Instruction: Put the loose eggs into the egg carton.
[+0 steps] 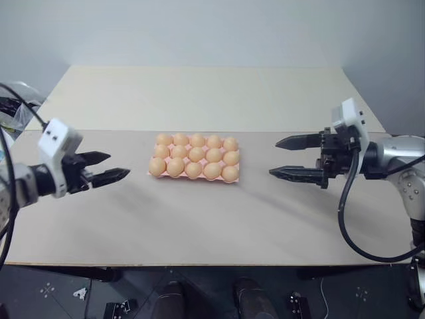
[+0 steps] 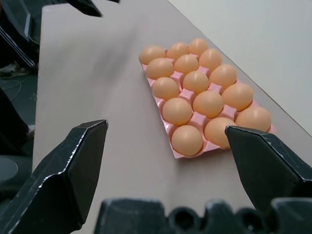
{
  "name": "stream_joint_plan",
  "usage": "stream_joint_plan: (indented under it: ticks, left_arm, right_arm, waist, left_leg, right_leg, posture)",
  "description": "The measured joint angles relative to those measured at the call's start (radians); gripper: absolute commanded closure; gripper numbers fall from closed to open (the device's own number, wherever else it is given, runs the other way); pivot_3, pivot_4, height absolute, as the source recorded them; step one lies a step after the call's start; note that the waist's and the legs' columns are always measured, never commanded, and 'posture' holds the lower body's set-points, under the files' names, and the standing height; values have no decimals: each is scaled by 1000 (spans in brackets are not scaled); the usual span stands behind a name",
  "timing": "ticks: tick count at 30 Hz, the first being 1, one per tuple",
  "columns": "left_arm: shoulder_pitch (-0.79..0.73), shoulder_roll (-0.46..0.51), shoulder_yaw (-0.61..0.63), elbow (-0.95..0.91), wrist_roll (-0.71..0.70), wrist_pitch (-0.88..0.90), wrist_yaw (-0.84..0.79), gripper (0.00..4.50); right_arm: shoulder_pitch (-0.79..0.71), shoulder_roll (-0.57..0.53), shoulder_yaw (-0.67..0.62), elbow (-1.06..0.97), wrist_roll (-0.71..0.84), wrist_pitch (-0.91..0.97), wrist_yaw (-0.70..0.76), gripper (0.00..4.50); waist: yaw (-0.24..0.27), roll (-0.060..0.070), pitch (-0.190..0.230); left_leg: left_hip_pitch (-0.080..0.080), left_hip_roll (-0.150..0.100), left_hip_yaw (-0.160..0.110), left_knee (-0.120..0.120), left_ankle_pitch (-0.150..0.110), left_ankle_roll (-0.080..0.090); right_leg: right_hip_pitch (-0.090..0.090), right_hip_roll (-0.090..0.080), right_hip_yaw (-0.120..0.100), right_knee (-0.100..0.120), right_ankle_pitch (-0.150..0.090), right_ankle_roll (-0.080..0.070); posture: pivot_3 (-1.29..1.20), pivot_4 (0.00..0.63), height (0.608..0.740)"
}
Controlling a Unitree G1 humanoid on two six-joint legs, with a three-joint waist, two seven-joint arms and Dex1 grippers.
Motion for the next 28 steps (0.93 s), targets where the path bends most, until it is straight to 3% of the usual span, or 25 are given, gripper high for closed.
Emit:
stream_joint_plan:
  ticks: [2, 4, 12, 28]
  left_arm:
    - [50, -31, 42, 32, 9, -110, -80, 588]
    - [95, -38, 56, 51, 1, -151, -150, 52]
    - [148, -34, 74, 55, -39, -209, -316, 21]
    - [179, -92, 91, -6, -94, -187, -234, 21]
  right_arm:
    - [31, -17, 12, 4, -42, -38, 8, 0]
    - [56, -21, 30, 17, -73, -64, 14, 0]
    - [71, -24, 38, 75, -115, -89, 28, 0]
    - [107, 16, 46, -23, -132, -91, -43, 0]
  waist:
    - [7, 0, 0]
    - [8, 0, 0]
    - [1, 0, 0]
    - [1, 0, 0]
  left_leg:
    - [0, 0, 1, 0, 0, 1]
    - [-1, 0, 1, 0, 0, 1]
    - [0, 1, 1, 0, -1, 1]
    - [0, 1, 0, 0, -1, 1]
  right_leg:
    - [0, 0, 0, -1, 0, 0]
    - [0, 0, 0, -1, 0, 0]
    - [0, 0, 0, 0, 0, 0]
    - [0, 1, 0, 1, 0, 0]
  posture:
    - [0, 150, 740]
    - [0, 150, 740]
    - [0, 150, 740]
    - [0, 150, 740]
